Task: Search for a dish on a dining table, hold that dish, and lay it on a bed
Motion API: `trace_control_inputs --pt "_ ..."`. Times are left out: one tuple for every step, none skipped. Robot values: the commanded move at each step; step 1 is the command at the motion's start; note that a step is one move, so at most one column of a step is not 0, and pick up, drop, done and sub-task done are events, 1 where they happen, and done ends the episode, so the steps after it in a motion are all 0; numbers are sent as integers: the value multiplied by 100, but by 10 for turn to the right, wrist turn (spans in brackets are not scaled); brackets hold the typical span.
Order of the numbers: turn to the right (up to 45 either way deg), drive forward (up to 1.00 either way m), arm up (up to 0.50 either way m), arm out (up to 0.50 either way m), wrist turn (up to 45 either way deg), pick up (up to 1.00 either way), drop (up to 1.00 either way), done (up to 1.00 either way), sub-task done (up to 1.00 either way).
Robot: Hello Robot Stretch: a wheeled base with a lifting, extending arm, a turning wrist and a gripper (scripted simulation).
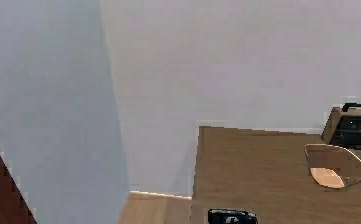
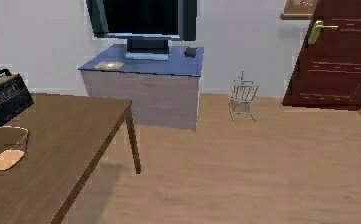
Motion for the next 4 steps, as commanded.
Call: trace_control_inputs --pt "450 0 0 0 0 0 0 0 0" --pt "120 0 0 0 0 0 0 0 0" --pt "30 0 0 0 0 0 0 0 0" --pt "0 35 0 0 0 0 0 0 0"
